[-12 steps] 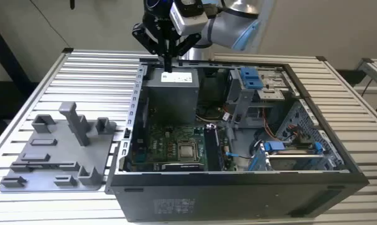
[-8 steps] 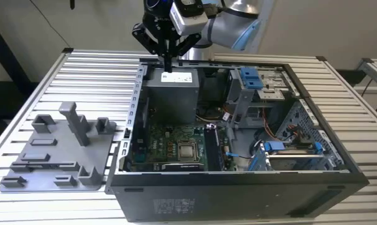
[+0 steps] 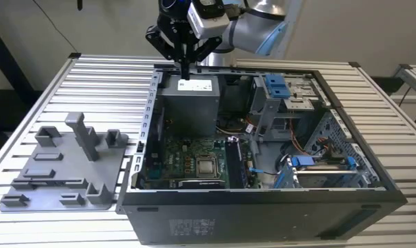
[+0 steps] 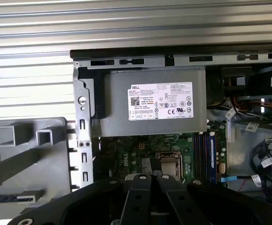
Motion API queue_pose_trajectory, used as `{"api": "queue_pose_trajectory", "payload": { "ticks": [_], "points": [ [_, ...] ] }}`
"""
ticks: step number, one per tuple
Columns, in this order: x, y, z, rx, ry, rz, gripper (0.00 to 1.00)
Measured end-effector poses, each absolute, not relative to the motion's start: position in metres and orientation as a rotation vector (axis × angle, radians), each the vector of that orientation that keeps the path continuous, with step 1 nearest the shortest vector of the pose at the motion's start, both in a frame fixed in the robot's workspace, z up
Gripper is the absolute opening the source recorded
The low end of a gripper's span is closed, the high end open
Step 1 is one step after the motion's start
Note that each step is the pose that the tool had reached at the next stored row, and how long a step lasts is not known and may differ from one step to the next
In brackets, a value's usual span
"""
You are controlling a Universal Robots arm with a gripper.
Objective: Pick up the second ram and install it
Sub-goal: 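Reach for the second ram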
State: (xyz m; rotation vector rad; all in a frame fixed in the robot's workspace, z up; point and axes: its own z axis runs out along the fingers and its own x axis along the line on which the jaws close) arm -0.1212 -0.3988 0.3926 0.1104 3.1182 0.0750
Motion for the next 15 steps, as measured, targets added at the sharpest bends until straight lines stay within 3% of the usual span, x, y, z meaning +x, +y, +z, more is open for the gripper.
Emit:
{"api": "queue_pose_trajectory", "payload": {
  "ticks": [15],
  "points": [
    [-0.145,-0.399,0.392,0.111,3.122,0.081,0.11]
  ]
}}
